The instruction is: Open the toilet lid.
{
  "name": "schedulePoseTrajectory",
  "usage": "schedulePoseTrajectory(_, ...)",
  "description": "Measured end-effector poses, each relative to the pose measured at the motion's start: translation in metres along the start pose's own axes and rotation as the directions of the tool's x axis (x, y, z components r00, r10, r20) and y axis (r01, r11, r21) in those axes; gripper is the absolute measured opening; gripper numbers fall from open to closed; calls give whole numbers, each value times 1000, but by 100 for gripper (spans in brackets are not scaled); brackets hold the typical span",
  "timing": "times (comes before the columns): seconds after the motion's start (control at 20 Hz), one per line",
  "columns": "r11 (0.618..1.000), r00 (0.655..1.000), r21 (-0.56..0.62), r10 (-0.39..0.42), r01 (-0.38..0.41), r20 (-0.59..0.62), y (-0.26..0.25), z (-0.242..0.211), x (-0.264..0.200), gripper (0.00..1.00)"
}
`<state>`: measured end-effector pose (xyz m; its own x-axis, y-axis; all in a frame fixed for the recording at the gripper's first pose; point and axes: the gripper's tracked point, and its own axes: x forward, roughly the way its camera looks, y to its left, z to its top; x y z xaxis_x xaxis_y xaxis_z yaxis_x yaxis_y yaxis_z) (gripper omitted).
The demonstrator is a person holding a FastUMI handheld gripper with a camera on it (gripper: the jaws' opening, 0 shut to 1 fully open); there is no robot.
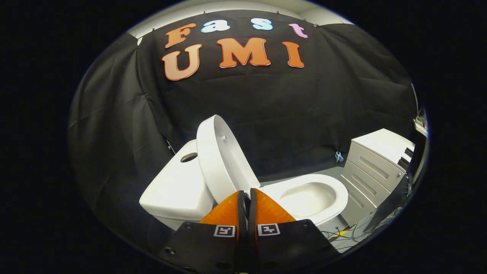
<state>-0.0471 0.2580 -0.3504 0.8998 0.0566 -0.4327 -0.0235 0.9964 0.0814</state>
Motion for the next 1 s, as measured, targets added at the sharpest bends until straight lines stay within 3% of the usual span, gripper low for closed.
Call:
schedulePoseTrajectory(0.35,1000,1000,-24,2,-2,-8,2,-2,0,8)
schedulePoseTrajectory(0.45,999,999,8,41,-41,-24,4,-2,-1,8)
schedulePoseTrajectory(0.55,998,998,5,59,-59,-36,0,4,1,22)
schedulePoseTrajectory(0.85,998,997,34,47,-49,55,-41,59,-8,99)
schedulePoseTrajectory(1.0,999,996,32,34,-37,78,-68,79,-7,99)
